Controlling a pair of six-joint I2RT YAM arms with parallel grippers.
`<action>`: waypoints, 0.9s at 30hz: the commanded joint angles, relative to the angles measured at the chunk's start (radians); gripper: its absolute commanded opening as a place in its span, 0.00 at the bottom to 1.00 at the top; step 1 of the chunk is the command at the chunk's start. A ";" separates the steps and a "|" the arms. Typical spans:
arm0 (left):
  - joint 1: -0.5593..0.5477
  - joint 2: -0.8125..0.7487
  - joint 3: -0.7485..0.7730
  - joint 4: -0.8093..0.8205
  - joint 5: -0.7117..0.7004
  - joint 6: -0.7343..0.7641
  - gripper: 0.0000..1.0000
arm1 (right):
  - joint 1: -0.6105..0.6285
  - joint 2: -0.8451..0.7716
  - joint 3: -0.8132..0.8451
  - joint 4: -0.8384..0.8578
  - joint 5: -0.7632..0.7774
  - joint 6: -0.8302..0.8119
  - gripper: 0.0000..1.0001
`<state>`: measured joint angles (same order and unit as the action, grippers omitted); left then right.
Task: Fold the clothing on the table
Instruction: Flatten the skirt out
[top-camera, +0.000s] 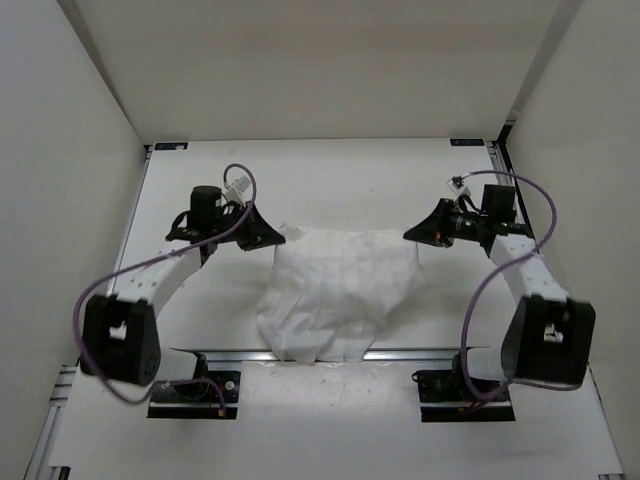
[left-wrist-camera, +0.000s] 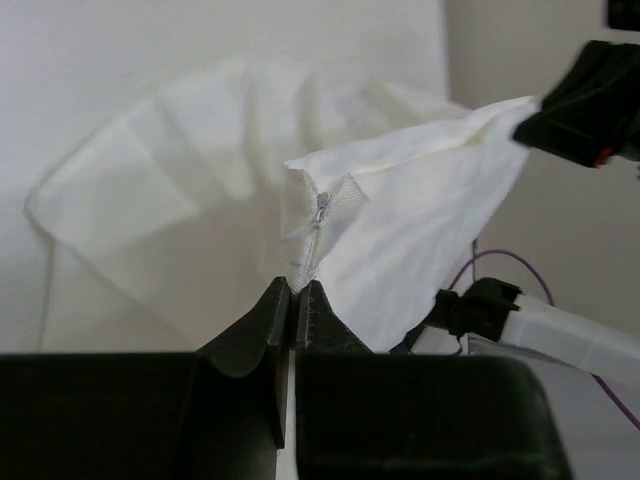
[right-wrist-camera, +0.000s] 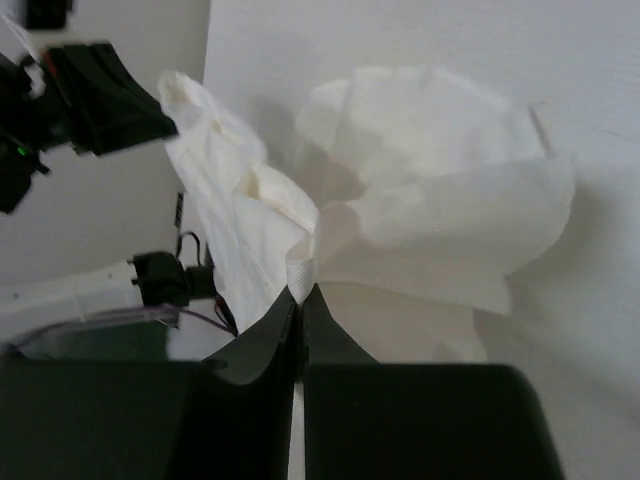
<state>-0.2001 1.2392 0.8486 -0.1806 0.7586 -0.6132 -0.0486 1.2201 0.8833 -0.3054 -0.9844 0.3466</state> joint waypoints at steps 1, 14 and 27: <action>0.021 0.228 0.042 -0.086 -0.119 0.036 0.00 | -0.030 0.212 0.082 0.056 0.006 0.059 0.00; 0.163 0.582 0.995 0.036 0.011 -0.193 0.00 | -0.069 0.472 0.959 -0.003 0.291 0.031 0.00; 0.125 0.205 -0.159 0.425 0.124 -0.226 0.00 | 0.009 0.112 -0.066 0.147 0.122 -0.038 0.00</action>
<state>-0.0696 1.5352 0.8722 0.2188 0.9371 -0.8745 -0.0444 1.3884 0.9947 -0.1139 -0.8906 0.3763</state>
